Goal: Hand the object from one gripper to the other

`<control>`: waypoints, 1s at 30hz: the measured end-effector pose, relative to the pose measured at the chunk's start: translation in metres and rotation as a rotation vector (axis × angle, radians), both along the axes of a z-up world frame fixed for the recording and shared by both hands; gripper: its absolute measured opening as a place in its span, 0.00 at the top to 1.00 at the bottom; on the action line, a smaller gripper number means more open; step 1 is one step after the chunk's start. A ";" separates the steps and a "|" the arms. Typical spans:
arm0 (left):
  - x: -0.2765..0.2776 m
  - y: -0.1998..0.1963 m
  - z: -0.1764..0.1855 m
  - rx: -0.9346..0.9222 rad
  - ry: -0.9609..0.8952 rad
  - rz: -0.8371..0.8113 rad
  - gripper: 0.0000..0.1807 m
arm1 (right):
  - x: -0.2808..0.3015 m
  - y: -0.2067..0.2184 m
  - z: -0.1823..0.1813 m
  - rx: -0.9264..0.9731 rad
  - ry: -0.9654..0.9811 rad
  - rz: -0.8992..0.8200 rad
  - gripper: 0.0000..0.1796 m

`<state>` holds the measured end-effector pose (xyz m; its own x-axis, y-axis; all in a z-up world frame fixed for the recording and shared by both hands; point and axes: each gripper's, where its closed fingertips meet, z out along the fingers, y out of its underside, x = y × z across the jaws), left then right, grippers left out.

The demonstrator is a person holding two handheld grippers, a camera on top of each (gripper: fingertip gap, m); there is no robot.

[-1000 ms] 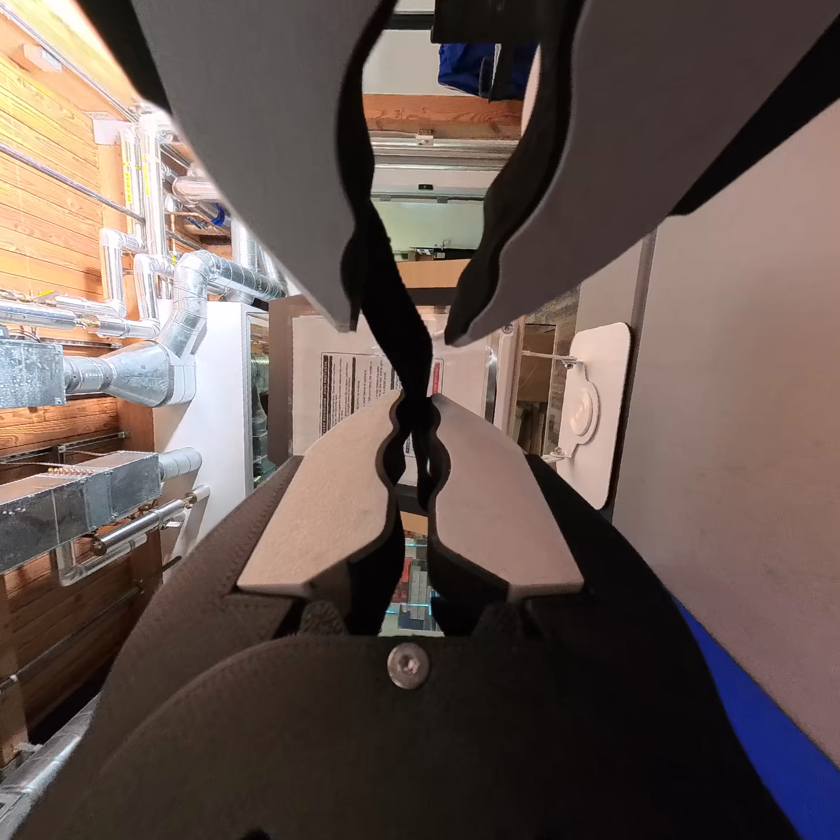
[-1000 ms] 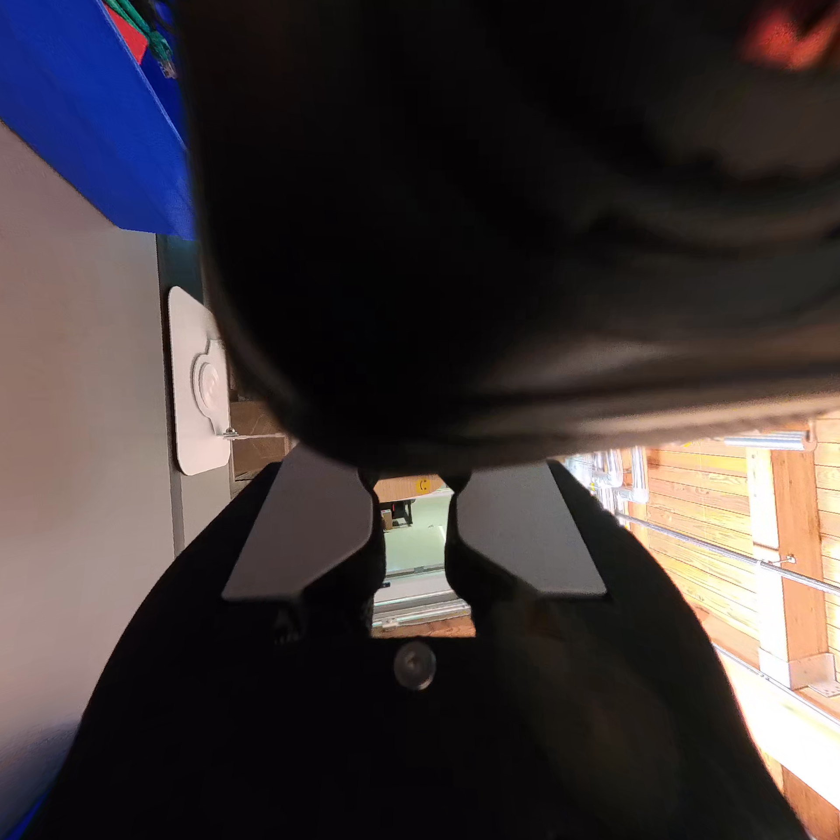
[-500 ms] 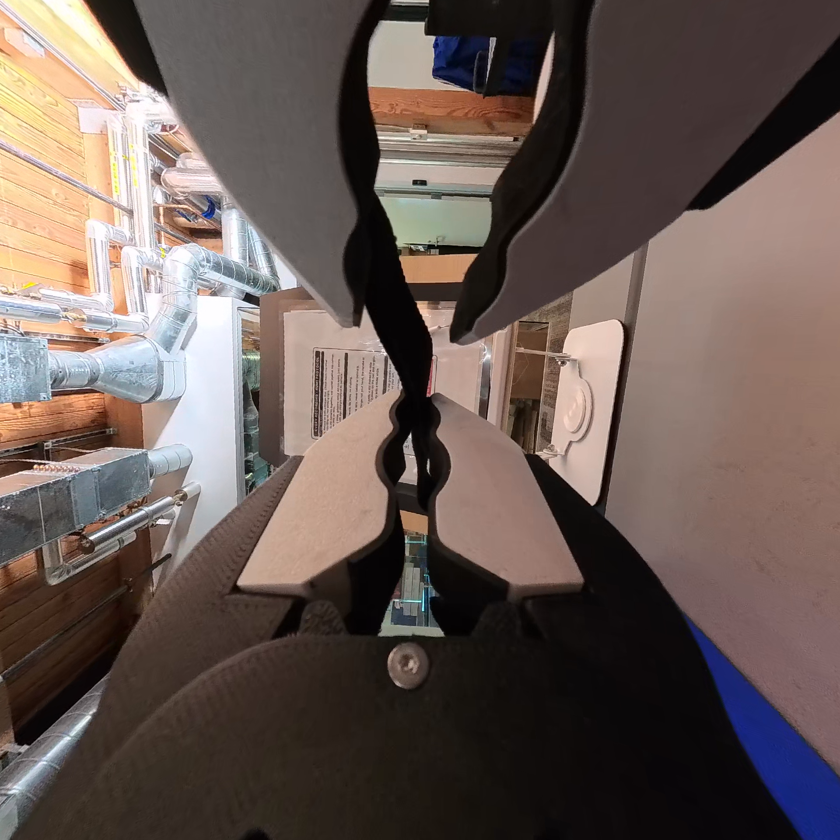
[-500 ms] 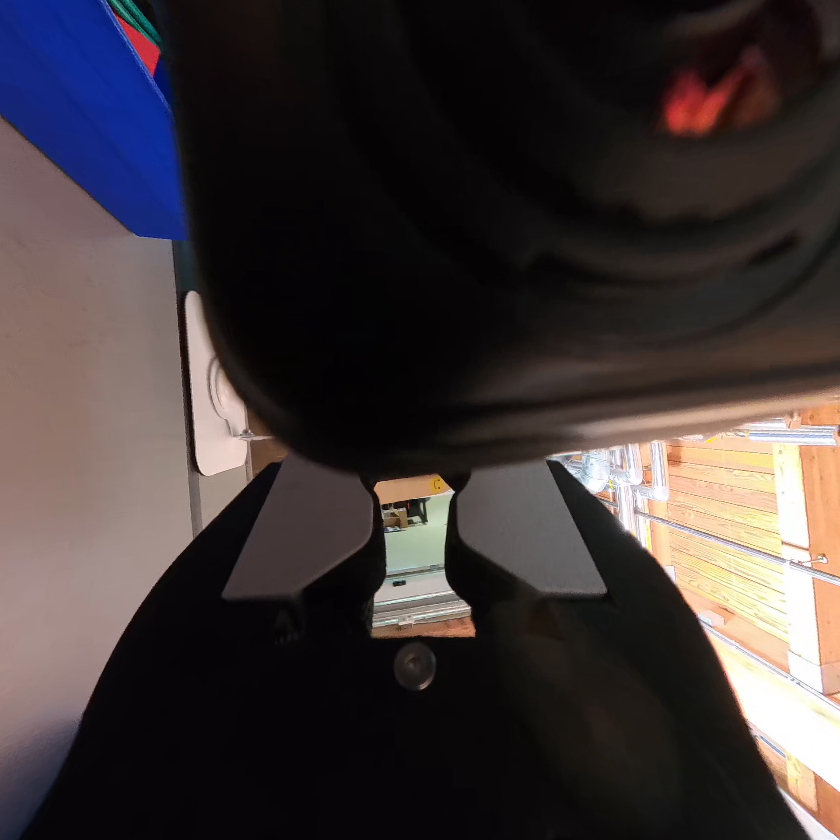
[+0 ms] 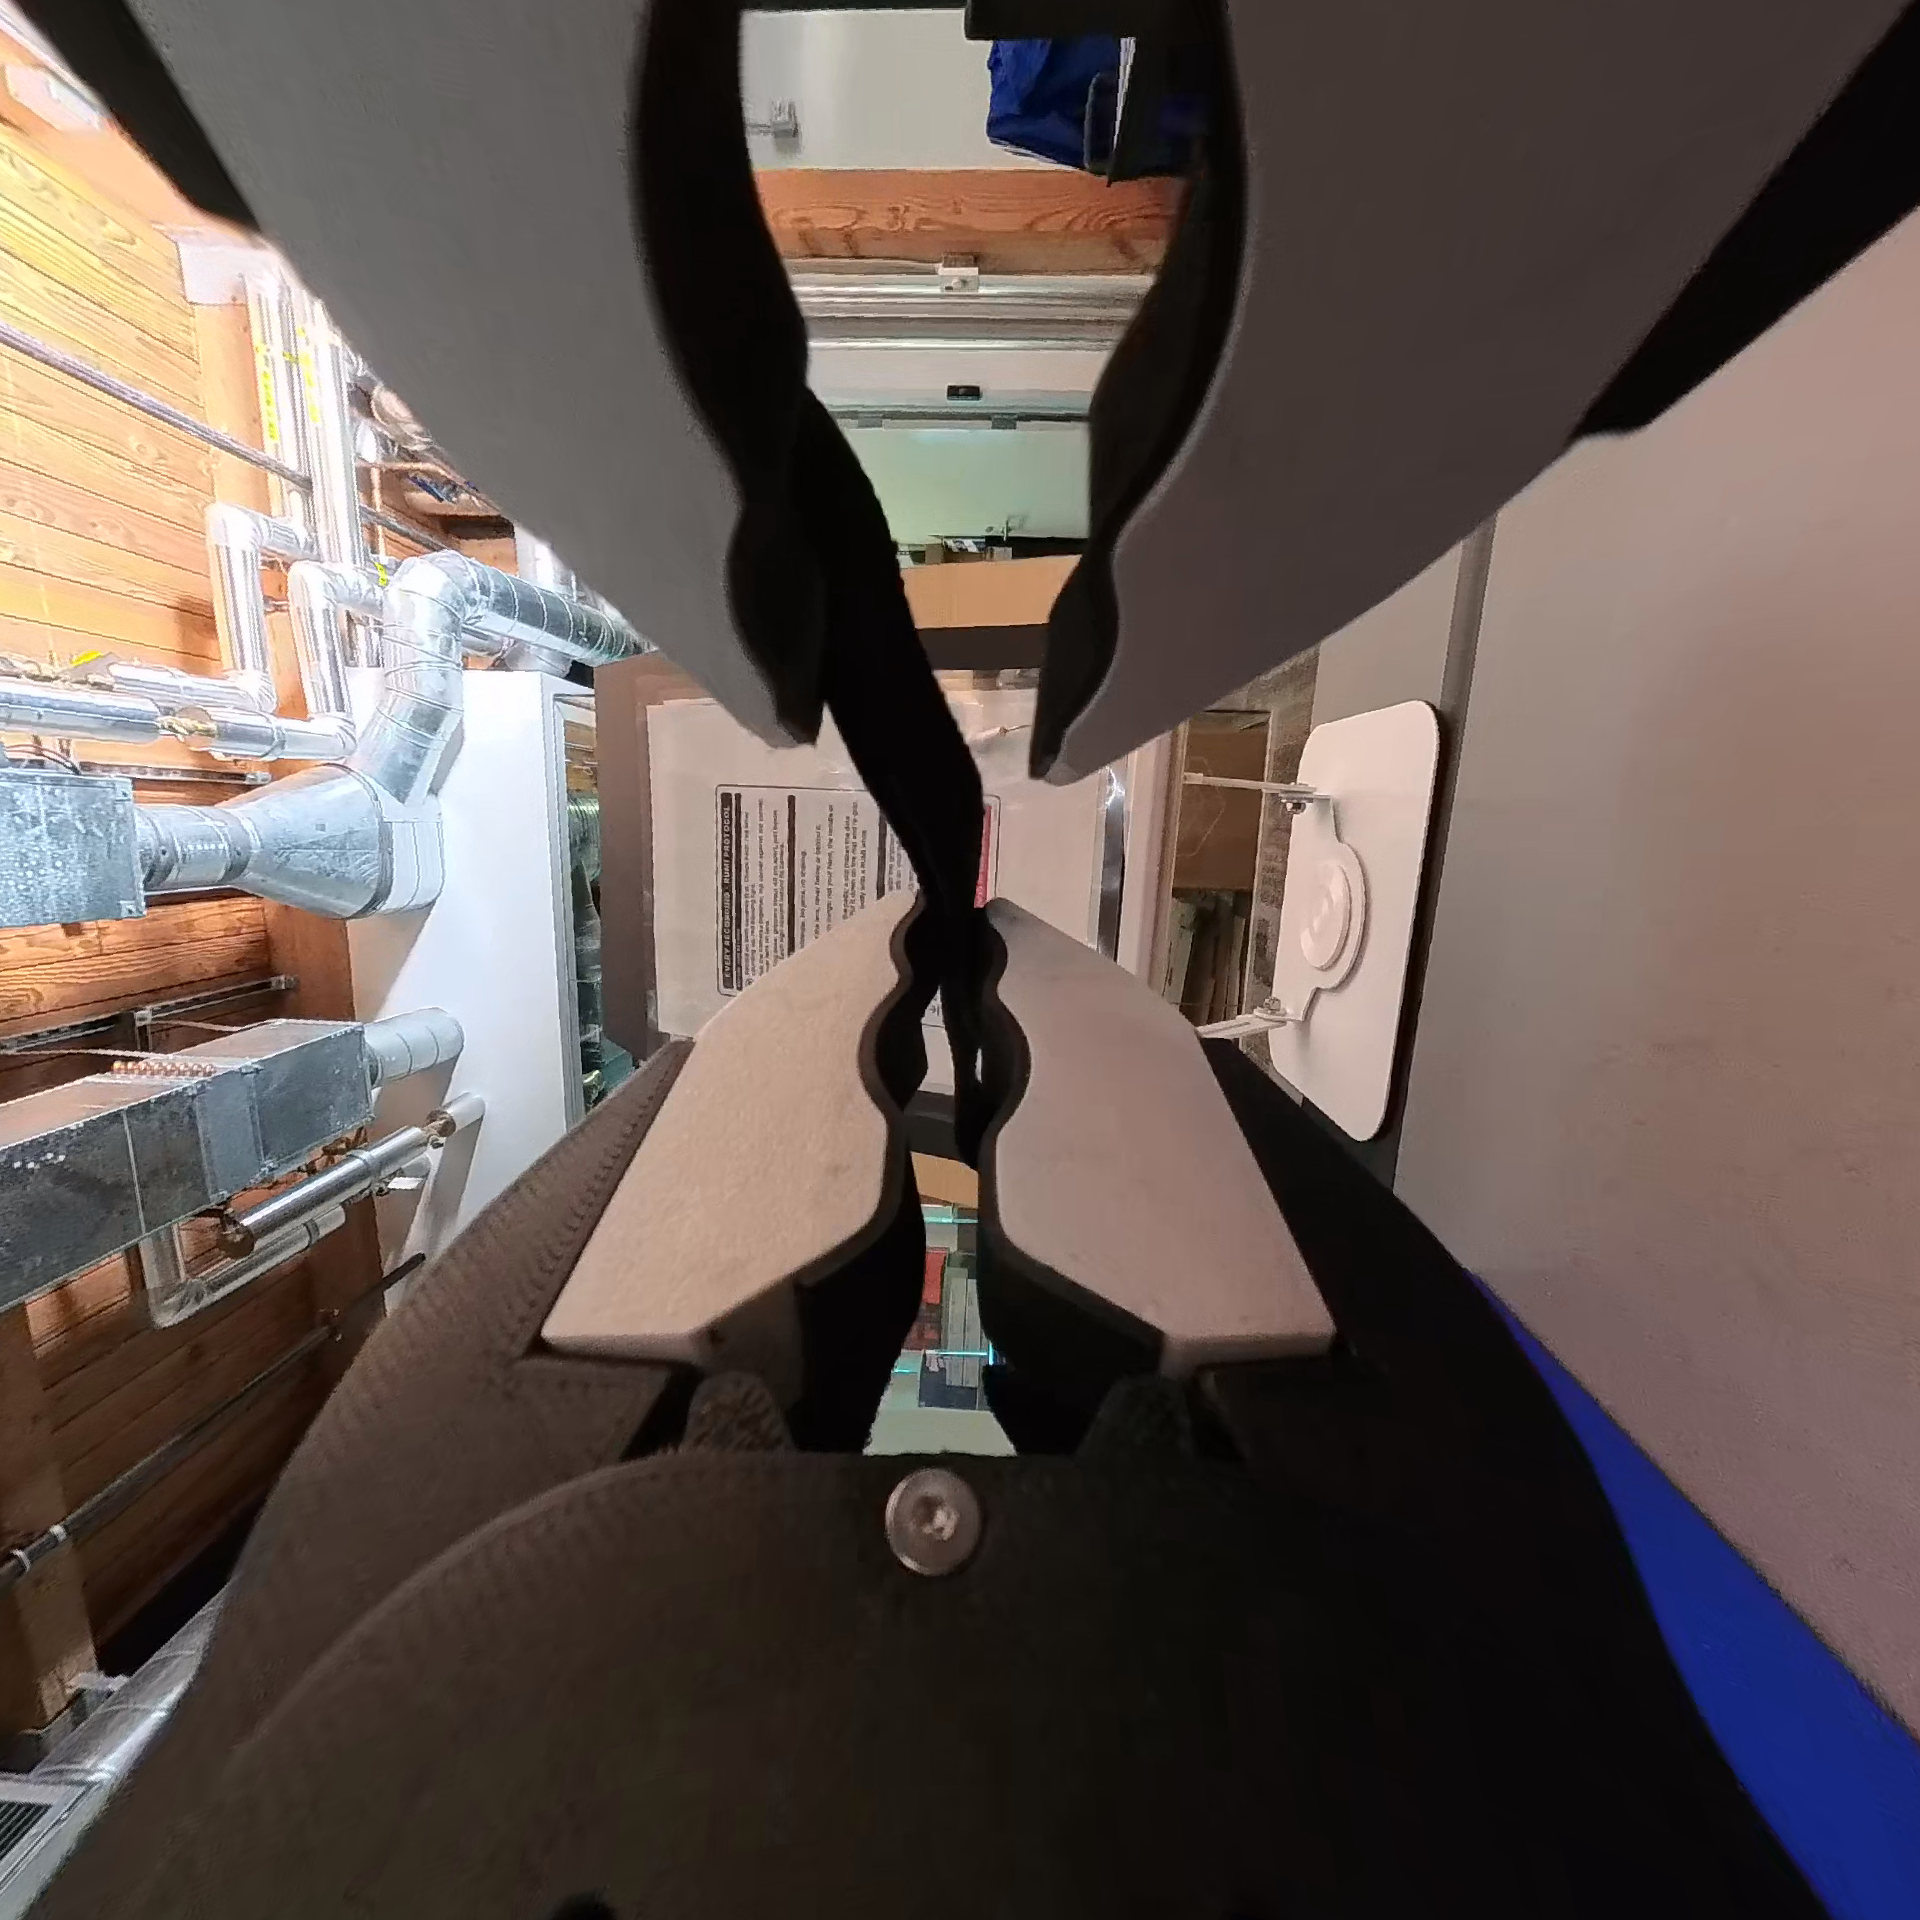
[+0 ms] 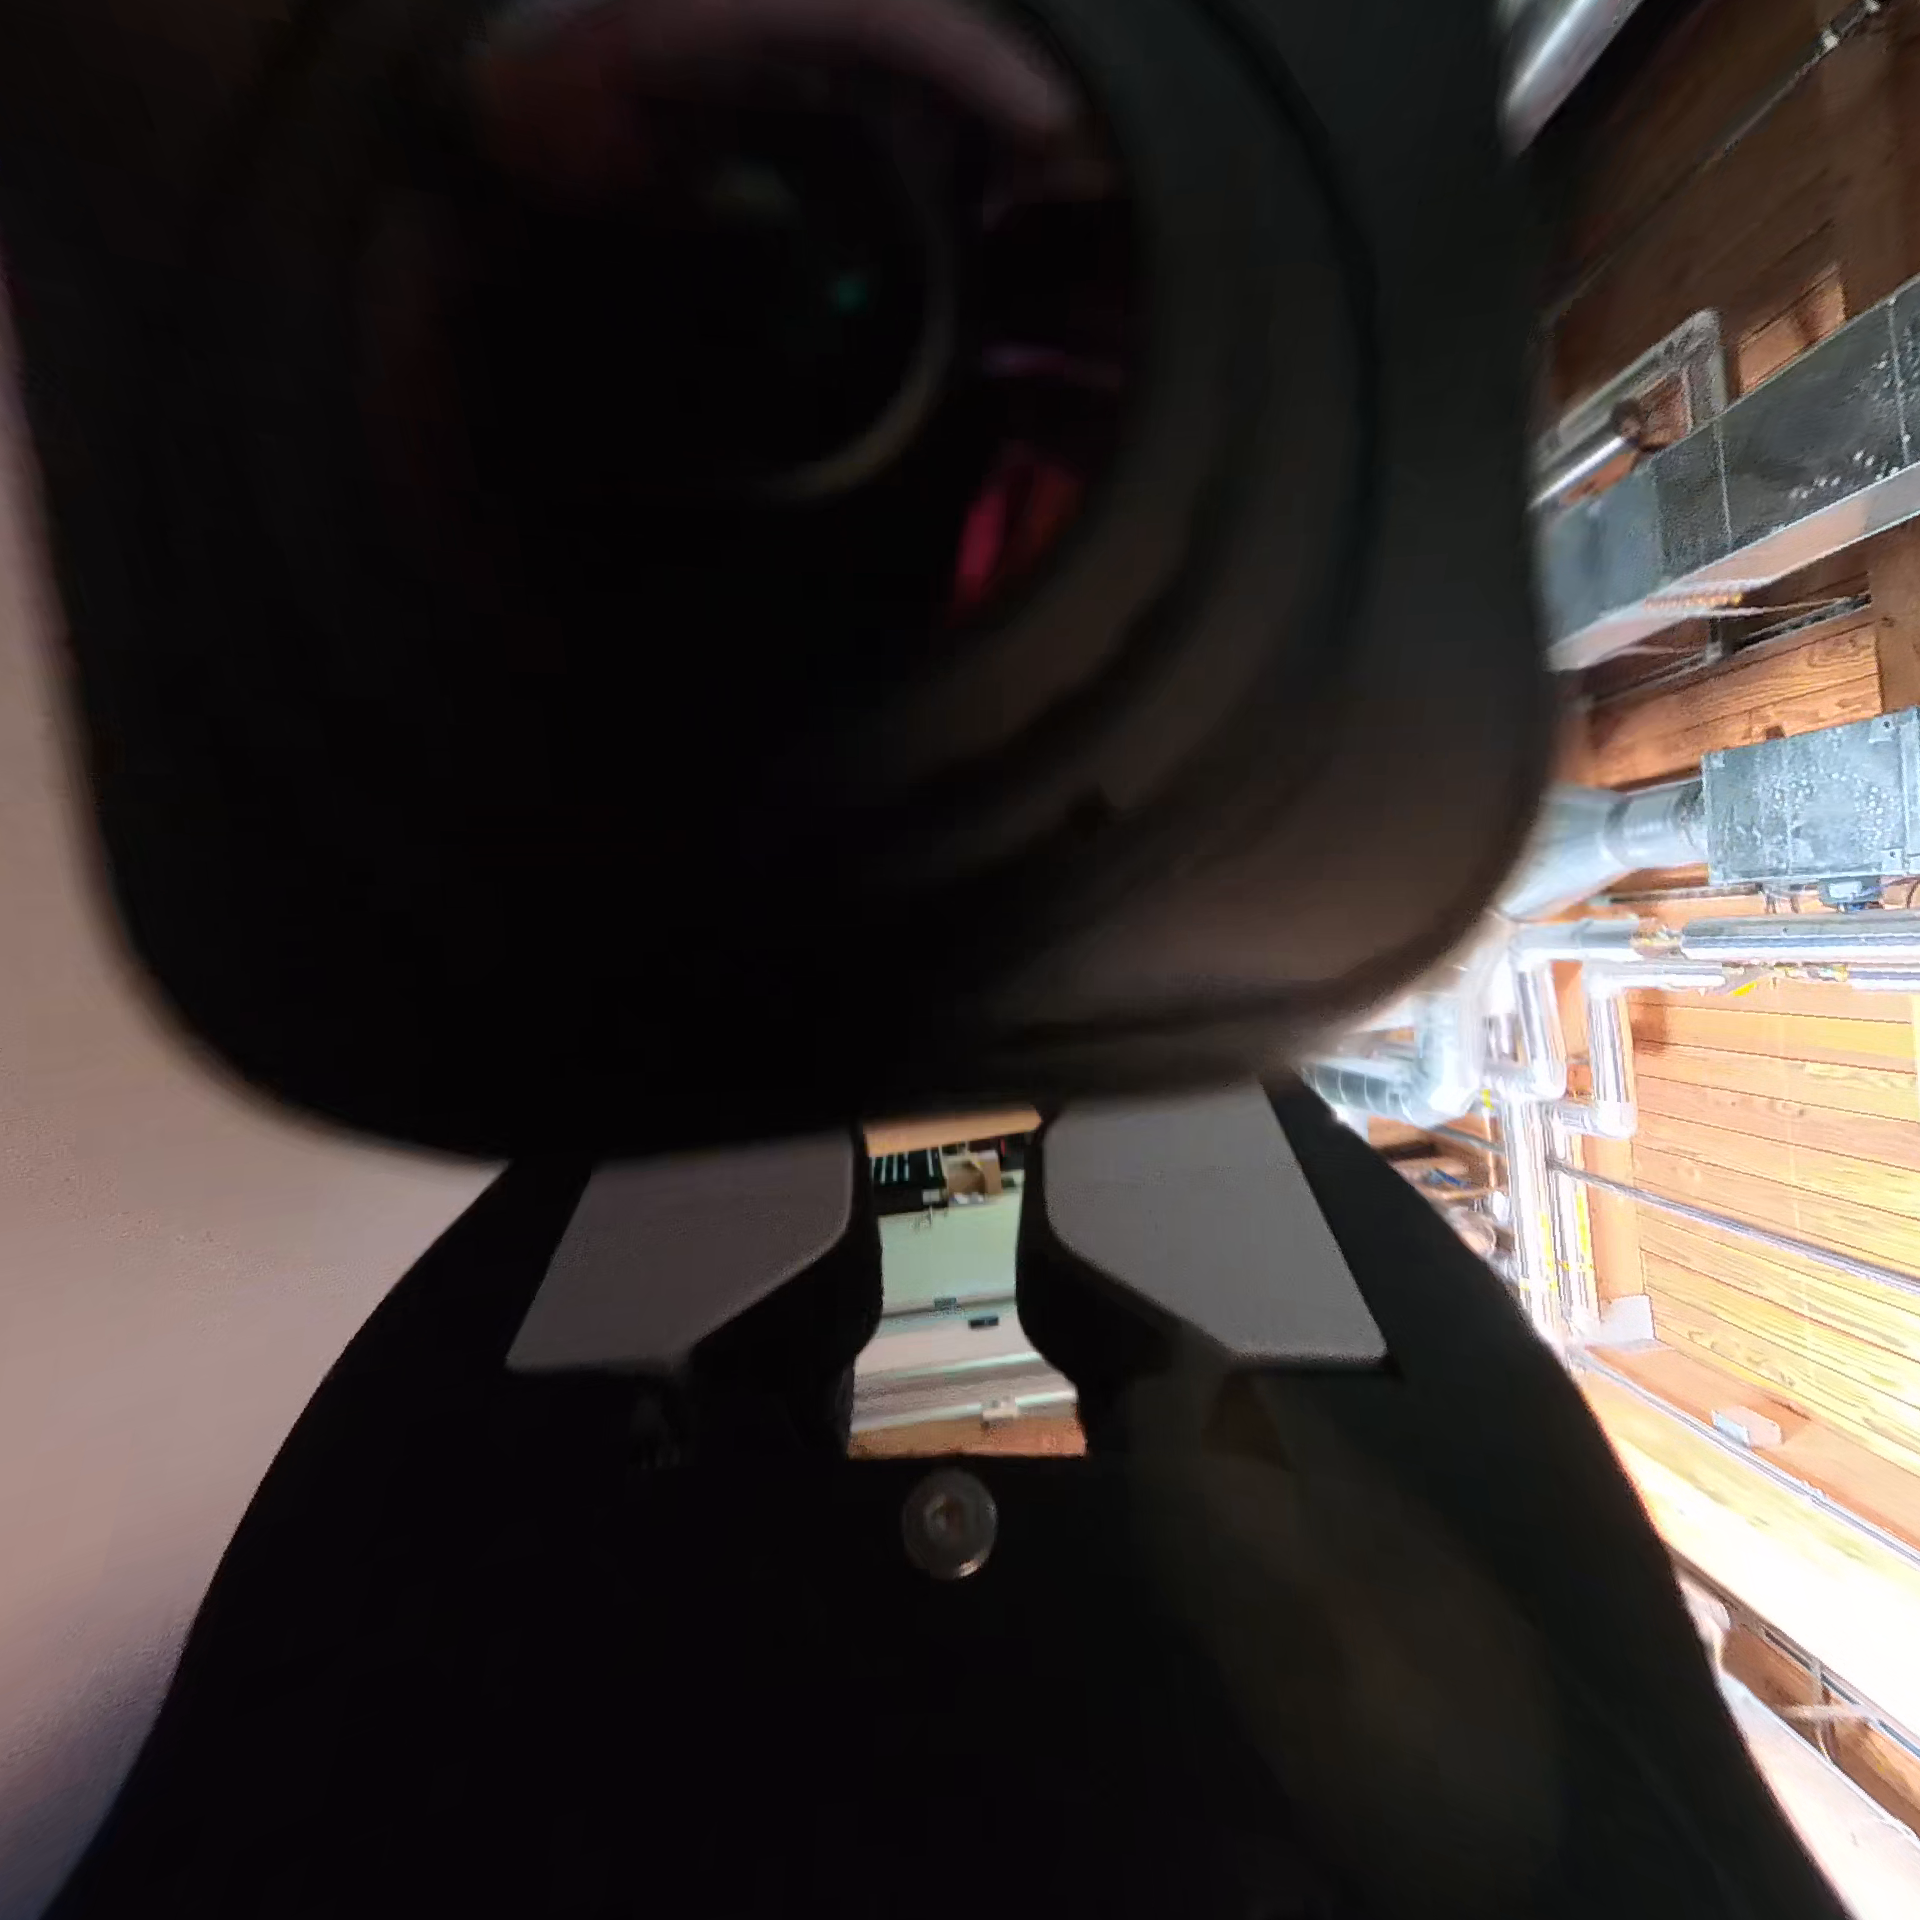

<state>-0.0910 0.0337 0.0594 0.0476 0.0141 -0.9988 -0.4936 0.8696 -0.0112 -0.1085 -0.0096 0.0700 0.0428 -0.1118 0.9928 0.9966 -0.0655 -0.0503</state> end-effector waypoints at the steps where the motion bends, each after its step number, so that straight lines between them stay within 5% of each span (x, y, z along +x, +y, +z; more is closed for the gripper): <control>1: -0.001 0.003 0.000 -0.005 -0.003 0.004 0.97 | -0.004 -0.002 0.000 -0.009 -0.005 0.027 0.86; 9: -0.016 0.037 0.008 -0.063 -0.039 0.062 0.97 | -0.021 -0.050 0.032 -0.092 0.129 0.271 0.85; 17: -0.003 0.019 -0.008 -0.028 0.019 0.010 0.97 | -0.022 -0.048 0.026 -0.170 0.145 0.211 0.76; 21: 0.005 -0.004 -0.016 -0.004 0.049 -0.097 0.97 | -0.029 -0.065 0.021 -0.305 0.247 0.300 0.74; 25: 0.004 -0.036 -0.015 -0.066 0.040 -0.284 0.98 | -0.019 -0.108 0.031 -0.484 0.587 0.549 0.73; 28: -0.001 -0.063 -0.003 -0.142 -0.006 -0.421 0.98 | 0.018 -0.114 0.044 -0.413 0.758 0.677 0.73; 30: -0.004 -0.074 0.003 -0.166 -0.025 -0.470 0.98 | 0.046 -0.095 0.032 -0.355 0.724 0.569 0.72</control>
<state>-0.0946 -0.0404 0.0627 0.0346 -0.1741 -0.9841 -0.0463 0.9834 -0.1756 -0.0629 -0.1043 0.1020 0.6084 0.4129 0.6778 0.6205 0.2851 -0.7306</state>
